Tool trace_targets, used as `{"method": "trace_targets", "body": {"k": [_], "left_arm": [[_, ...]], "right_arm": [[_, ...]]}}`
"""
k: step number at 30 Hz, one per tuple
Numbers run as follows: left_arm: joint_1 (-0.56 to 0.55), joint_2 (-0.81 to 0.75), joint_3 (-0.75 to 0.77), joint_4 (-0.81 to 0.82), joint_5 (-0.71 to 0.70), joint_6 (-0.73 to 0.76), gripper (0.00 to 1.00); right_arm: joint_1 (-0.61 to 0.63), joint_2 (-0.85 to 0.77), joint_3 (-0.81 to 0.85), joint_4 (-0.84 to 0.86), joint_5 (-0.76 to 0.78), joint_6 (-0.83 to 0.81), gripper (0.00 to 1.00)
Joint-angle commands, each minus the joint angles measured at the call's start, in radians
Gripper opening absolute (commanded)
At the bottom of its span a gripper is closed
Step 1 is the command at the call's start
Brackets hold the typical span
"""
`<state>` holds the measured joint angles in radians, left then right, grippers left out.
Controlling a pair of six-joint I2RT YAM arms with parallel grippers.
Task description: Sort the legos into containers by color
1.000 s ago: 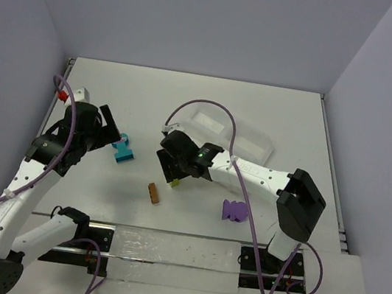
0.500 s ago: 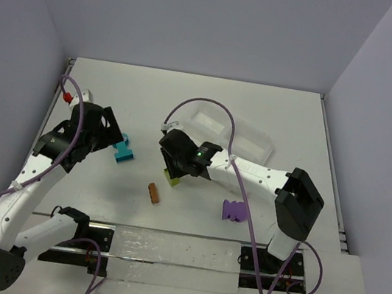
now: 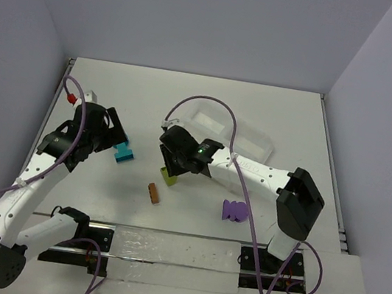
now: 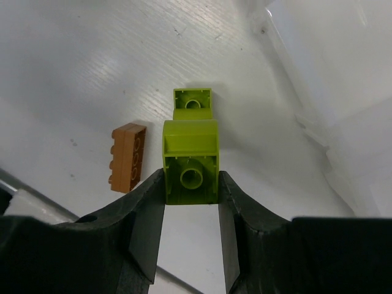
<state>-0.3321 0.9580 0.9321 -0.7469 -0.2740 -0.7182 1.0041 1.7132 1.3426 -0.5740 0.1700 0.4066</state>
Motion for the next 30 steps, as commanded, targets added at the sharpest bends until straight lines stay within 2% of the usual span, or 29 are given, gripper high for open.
{"method": "trace_targets", "body": {"k": [1, 7, 8, 11, 14, 16, 23, 30], "left_arm": [[-0.002, 0.04, 0.034, 0.064, 0.118, 0.014, 0.99], [-0.002, 0.016, 0.031, 0.16, 0.3, 0.042, 0.99], [-0.002, 0.008, 0.03, 0.185, 0.353, 0.051, 0.99], [-0.002, -0.008, 0.018, 0.265, 0.487, 0.068, 0.98], [-0.002, 0.002, -0.02, 0.394, 0.741, 0.075, 0.98], [-0.002, 0.017, -0.049, 0.479, 0.83, 0.044, 0.98], [0.0, -0.035, -0.148, 0.721, 0.953, -0.076, 0.99], [0.047, -0.059, -0.183, 0.794, 1.021, -0.127, 0.99]], "right_arm": [[-0.082, -0.112, 0.044, 0.002, -0.132, 0.059, 0.0], [-0.241, -0.235, 0.001, 0.046, -0.345, 0.111, 0.0], [-0.274, -0.263, -0.014, 0.066, -0.418, 0.124, 0.0], [-0.341, -0.287, -0.02, 0.088, -0.495, 0.145, 0.0], [-0.398, -0.31, -0.012, 0.114, -0.592, 0.169, 0.0], [-0.418, -0.318, -0.016, 0.138, -0.639, 0.186, 0.0], [-0.457, -0.358, -0.058, 0.237, -0.748, 0.253, 0.0], [-0.496, -0.37, -0.104, 0.34, -0.838, 0.315, 0.0]]}}
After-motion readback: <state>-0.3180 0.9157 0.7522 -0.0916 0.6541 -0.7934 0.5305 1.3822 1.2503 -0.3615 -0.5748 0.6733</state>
